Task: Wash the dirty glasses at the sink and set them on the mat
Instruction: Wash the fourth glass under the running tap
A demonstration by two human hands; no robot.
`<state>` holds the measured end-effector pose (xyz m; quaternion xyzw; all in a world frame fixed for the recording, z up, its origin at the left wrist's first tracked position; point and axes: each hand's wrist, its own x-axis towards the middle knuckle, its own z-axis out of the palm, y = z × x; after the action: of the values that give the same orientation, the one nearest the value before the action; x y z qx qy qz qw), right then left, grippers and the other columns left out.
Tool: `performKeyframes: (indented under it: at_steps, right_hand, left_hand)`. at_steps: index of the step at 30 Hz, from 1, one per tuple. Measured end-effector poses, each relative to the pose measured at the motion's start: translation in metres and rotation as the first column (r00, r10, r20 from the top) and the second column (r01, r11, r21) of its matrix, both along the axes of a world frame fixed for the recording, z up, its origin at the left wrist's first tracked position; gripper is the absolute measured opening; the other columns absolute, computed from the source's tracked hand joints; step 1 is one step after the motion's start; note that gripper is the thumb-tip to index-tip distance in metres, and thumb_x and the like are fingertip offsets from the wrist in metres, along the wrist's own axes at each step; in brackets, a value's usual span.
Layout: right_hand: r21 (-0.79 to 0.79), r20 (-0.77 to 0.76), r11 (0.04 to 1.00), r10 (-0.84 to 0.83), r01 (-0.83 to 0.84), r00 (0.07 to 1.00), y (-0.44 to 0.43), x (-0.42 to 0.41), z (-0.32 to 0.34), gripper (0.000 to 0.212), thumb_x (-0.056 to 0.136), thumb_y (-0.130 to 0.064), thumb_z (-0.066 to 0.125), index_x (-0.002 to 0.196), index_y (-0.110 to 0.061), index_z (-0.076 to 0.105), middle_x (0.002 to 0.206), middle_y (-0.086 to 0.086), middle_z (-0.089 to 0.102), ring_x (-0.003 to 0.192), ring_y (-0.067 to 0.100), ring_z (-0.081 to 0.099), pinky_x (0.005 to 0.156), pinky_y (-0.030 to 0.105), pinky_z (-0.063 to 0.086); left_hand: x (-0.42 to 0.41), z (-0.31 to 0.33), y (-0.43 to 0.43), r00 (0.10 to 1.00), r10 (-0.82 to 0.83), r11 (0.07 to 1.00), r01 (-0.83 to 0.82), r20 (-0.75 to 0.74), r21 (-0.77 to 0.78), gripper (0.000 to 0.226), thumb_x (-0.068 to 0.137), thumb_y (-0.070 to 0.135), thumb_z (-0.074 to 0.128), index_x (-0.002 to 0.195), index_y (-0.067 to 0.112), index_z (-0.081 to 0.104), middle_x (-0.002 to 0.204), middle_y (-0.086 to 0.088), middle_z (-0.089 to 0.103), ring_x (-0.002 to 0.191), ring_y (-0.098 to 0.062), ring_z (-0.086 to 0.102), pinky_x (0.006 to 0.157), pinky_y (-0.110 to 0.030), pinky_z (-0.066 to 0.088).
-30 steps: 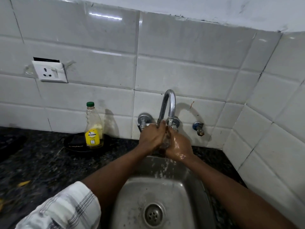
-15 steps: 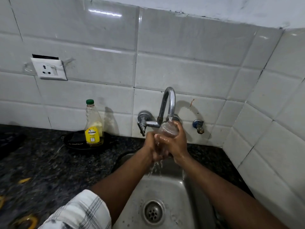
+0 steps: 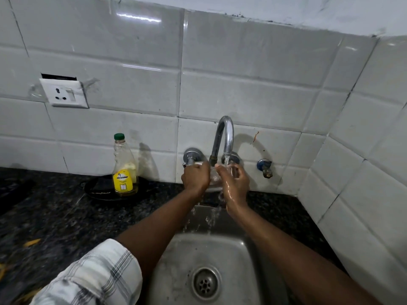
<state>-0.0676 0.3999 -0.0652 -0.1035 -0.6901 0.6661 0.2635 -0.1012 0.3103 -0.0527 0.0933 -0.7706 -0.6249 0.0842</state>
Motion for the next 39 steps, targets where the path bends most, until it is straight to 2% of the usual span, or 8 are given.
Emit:
performKeyframes:
  at_steps: [5, 9, 12, 18, 24, 29, 34, 39]
  right_hand:
    - [0.390, 0.079, 0.873, 0.286, -0.294, 0.955, 0.029, 0.008, 0.004, 0.034, 0.081, -0.027, 0.078, 0.110, -0.021, 0.061, 0.107, -0.004, 0.068, 0.093, 0.012, 0.069, 0.075, 0.028, 0.059]
    - [0.798, 0.289, 0.414, 0.375, -0.438, 0.881, 0.047, 0.013, 0.025, 0.063, 0.076, -0.042, 0.079, 0.130, -0.020, 0.054, 0.121, -0.002, 0.064, 0.106, 0.015, 0.064, 0.089, 0.029, 0.054]
    - [0.875, 0.431, 0.132, 0.222, -0.465, 0.875, 0.042, 0.014, 0.025, 0.081, 0.065, -0.037, 0.085, 0.134, -0.018, 0.049, 0.125, 0.001, 0.062, 0.108, 0.018, 0.060, 0.089, 0.025, 0.048]
    - [0.597, 0.652, 0.393, 0.271, -0.699, 0.709, 0.050, 0.010, 0.036, 0.043, 0.065, -0.017, 0.085, 0.094, -0.029, 0.055, 0.085, -0.011, 0.062, 0.080, 0.013, 0.063, 0.059, 0.013, 0.045]
    - [0.925, 0.369, 0.114, -0.044, -0.362, 0.929, 0.033, 0.003, 0.011, 0.054, 0.067, -0.042, 0.079, 0.112, -0.022, 0.057, 0.092, -0.002, 0.067, 0.075, 0.017, 0.061, 0.068, 0.031, 0.056]
    - [0.590, 0.618, 0.467, 0.264, -0.659, 0.740, 0.043, 0.015, 0.036, 0.044, 0.065, -0.011, 0.084, 0.101, -0.024, 0.062, 0.083, -0.009, 0.066, 0.074, 0.008, 0.064, 0.059, 0.018, 0.050]
    - [0.961, 0.273, -0.022, -0.044, -0.274, 0.961, 0.033, 0.007, 0.014, 0.067, 0.070, -0.037, 0.080, 0.128, -0.022, 0.048, 0.112, 0.002, 0.066, 0.091, 0.021, 0.064, 0.075, 0.030, 0.054]
    - [0.645, 0.521, 0.514, 0.245, -0.565, 0.818, 0.041, 0.016, 0.019, 0.066, 0.063, -0.017, 0.088, 0.123, -0.017, 0.059, 0.104, -0.002, 0.069, 0.088, 0.010, 0.066, 0.072, 0.020, 0.054]
  left_hand:
    - [-0.009, 0.002, -0.006, 0.965, -0.104, 0.994, 0.093, 0.241, 0.053, 0.055, 0.090, 0.039, 0.047, 0.140, 0.016, 0.051, 0.116, -0.012, 0.067, 0.082, -0.020, 0.063, 0.061, -0.029, 0.051]
    - [-0.001, 0.004, -0.003, 0.988, -0.107, 0.967, 0.130, 0.115, -0.221, 0.028, 0.100, 0.033, 0.048, 0.125, 0.023, 0.058, 0.088, -0.002, 0.065, 0.063, -0.009, 0.056, 0.046, -0.020, 0.039]
    - [0.010, 0.001, 0.002, 0.968, -0.251, 0.914, 0.245, 0.023, -0.322, 0.019, 0.100, 0.031, 0.050, 0.082, 0.027, 0.055, 0.080, -0.001, 0.066, 0.074, -0.019, 0.068, 0.072, -0.036, 0.060]
    - [0.008, -0.014, -0.011, 0.720, -0.517, 0.800, 0.213, -0.463, -0.561, 0.013, 0.090, 0.019, 0.059, 0.080, 0.012, 0.063, 0.073, 0.004, 0.056, 0.061, -0.007, 0.049, 0.059, -0.016, 0.037]
    - [-0.003, -0.010, 0.001, 0.927, -0.313, 0.855, 0.179, -0.208, -0.487, 0.043, 0.098, 0.029, 0.043, 0.067, 0.009, 0.064, 0.060, 0.000, 0.058, 0.062, -0.015, 0.058, 0.058, -0.022, 0.046]
    - [0.014, -0.022, -0.021, 0.693, -0.439, 0.878, 0.194, -0.572, -0.438, 0.029, 0.091, 0.035, 0.059, 0.097, 0.010, 0.070, 0.083, -0.001, 0.072, 0.070, -0.008, 0.065, 0.067, -0.020, 0.051]
    - [0.003, -0.009, 0.004, 0.964, -0.259, 0.917, 0.229, -0.051, -0.325, 0.036, 0.101, 0.042, 0.045, 0.075, 0.021, 0.056, 0.080, -0.003, 0.069, 0.071, -0.017, 0.066, 0.073, -0.033, 0.056]
    - [0.013, -0.021, -0.010, 0.747, -0.420, 0.848, 0.121, -0.515, -0.516, 0.041, 0.094, 0.044, 0.048, 0.100, 0.011, 0.071, 0.089, -0.006, 0.073, 0.073, -0.013, 0.062, 0.071, -0.024, 0.048]
